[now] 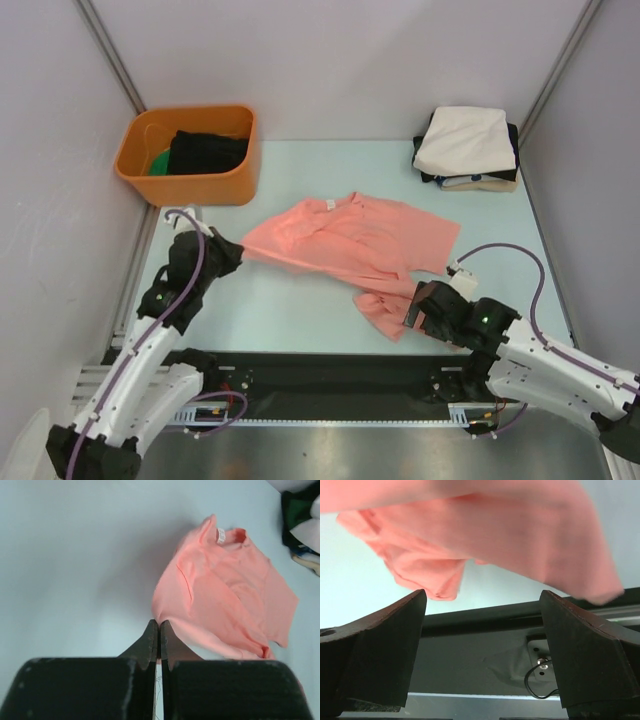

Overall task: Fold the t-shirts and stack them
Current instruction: Flatten the tshirt out

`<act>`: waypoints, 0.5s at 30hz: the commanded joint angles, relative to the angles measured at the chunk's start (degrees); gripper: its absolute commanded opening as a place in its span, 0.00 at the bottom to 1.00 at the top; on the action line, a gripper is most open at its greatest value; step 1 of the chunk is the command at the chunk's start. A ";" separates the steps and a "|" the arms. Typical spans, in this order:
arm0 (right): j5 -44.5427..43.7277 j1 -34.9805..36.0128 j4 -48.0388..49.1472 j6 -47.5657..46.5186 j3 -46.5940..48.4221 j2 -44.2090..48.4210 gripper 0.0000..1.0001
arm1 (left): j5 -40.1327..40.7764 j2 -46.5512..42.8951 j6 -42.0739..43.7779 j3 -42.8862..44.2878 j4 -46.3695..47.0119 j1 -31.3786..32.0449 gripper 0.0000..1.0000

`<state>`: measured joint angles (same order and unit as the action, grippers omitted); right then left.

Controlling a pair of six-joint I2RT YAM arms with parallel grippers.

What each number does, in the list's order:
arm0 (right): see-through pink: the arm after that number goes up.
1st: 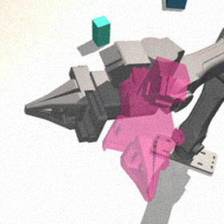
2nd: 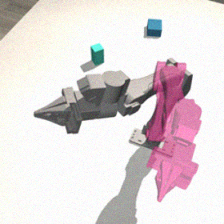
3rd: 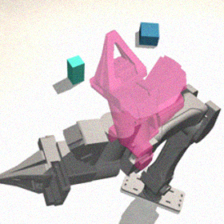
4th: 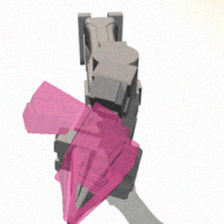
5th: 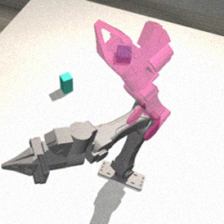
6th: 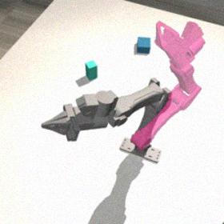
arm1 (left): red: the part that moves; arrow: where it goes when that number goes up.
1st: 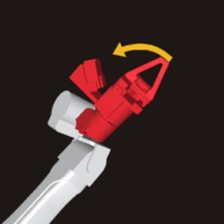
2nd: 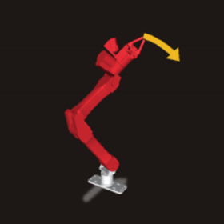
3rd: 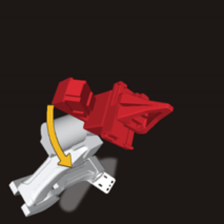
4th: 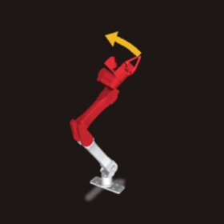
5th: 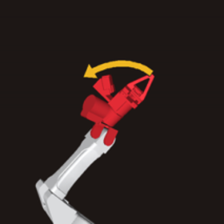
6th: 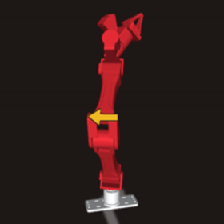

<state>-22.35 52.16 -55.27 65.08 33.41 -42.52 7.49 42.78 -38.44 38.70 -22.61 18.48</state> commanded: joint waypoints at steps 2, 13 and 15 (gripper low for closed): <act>-4.99 -0.04 -3.02 3.30 1.05 4.62 1.00 | 3.15 -4.55 3.01 -0.11 -7.78 -6.52 0.00; -4.80 0.84 -3.80 3.47 2.10 7.01 1.00 | -0.44 -8.51 5.47 2.17 -11.58 -21.45 0.00; -4.11 -1.09 -2.84 2.78 1.05 7.37 1.00 | -4.99 -7.72 6.53 2.78 -11.58 -25.57 0.01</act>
<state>-23.57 52.36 -57.63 66.43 33.41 -36.36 7.01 34.39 -34.81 38.46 -34.39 -2.11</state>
